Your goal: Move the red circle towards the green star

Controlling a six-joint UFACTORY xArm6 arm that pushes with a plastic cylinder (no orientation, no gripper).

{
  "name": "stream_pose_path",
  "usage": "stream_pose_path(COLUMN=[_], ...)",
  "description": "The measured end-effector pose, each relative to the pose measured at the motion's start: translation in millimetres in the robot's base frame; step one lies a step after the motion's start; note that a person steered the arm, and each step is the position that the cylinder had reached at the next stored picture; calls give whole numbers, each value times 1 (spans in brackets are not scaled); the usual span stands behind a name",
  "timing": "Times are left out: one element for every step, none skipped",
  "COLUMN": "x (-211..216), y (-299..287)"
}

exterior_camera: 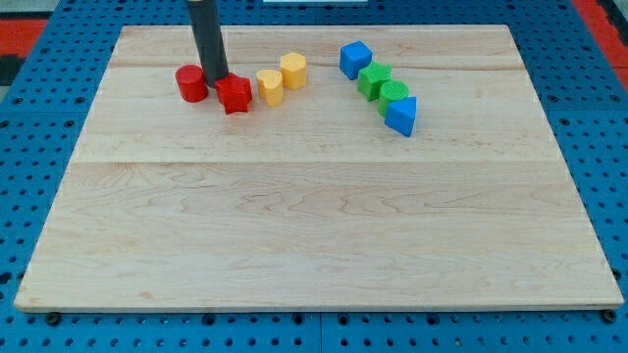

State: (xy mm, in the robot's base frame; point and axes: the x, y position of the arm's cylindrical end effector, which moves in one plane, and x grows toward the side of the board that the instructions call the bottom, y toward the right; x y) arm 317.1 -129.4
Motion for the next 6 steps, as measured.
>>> stream_pose_path(x=[9,28,51,55,65,65], y=[2,3,3,-7,-64,-96])
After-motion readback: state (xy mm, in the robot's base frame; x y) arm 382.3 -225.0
